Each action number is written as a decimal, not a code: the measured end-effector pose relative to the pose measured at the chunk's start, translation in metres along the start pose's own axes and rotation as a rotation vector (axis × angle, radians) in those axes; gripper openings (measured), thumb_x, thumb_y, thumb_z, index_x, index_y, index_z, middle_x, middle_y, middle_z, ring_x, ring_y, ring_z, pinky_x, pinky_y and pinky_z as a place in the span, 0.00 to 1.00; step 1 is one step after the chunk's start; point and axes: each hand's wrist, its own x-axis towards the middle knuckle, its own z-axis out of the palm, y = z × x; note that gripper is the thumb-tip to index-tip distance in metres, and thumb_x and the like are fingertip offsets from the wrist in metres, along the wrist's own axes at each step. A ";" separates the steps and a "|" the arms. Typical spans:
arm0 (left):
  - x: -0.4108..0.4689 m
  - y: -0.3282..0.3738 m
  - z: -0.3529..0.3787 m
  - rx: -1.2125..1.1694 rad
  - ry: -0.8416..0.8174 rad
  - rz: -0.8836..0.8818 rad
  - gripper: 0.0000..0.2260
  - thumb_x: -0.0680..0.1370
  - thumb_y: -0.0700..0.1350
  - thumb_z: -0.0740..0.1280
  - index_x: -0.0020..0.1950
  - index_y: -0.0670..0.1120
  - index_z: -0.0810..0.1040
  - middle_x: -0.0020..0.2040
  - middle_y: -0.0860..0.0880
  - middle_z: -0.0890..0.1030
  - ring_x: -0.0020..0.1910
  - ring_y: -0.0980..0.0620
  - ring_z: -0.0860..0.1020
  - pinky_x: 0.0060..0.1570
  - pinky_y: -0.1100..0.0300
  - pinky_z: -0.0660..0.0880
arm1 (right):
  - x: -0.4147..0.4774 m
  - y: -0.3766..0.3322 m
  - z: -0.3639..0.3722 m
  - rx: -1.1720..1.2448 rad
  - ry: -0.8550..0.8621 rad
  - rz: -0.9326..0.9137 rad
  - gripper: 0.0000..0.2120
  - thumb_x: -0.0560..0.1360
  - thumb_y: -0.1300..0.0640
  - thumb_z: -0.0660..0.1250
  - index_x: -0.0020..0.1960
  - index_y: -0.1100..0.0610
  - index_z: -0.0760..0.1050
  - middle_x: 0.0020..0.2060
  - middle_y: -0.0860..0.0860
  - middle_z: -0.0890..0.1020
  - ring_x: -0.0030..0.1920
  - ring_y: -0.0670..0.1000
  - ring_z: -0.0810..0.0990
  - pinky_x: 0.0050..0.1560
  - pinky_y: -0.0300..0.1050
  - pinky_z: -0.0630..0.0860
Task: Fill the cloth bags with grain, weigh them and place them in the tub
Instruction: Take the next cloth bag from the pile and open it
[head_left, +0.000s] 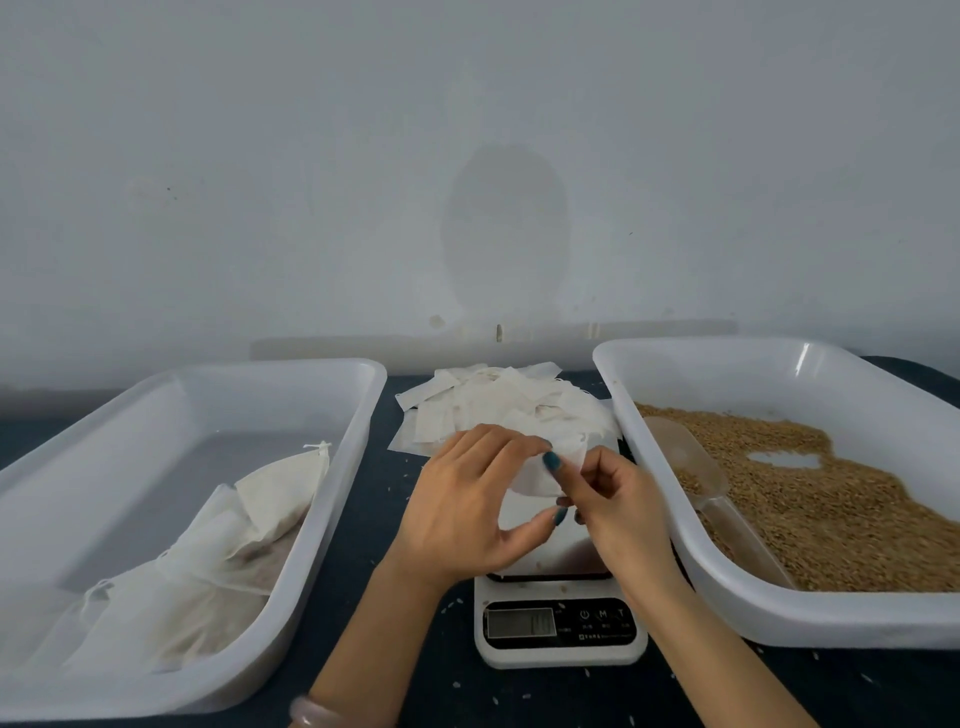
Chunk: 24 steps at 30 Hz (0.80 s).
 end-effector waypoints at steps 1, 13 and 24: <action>0.000 0.002 0.001 0.001 0.009 -0.006 0.16 0.77 0.54 0.67 0.58 0.44 0.81 0.53 0.51 0.82 0.53 0.53 0.79 0.51 0.58 0.76 | -0.001 0.001 0.001 -0.014 -0.002 -0.018 0.22 0.70 0.44 0.71 0.34 0.63 0.71 0.25 0.51 0.78 0.27 0.45 0.75 0.29 0.35 0.71; 0.001 0.012 0.001 -0.166 -0.048 -0.178 0.14 0.74 0.47 0.67 0.59 0.46 0.80 0.52 0.54 0.82 0.51 0.56 0.79 0.49 0.60 0.77 | 0.000 0.009 0.003 -0.212 0.031 -0.119 0.15 0.74 0.53 0.72 0.34 0.51 0.69 0.28 0.46 0.78 0.30 0.46 0.78 0.32 0.37 0.73; 0.001 0.010 0.007 -0.227 -0.112 -0.283 0.20 0.73 0.40 0.69 0.64 0.50 0.75 0.56 0.56 0.81 0.56 0.57 0.78 0.52 0.55 0.78 | -0.006 0.009 0.006 -0.440 -0.013 -0.245 0.02 0.77 0.56 0.69 0.49 0.52 0.78 0.41 0.44 0.82 0.41 0.42 0.80 0.42 0.31 0.74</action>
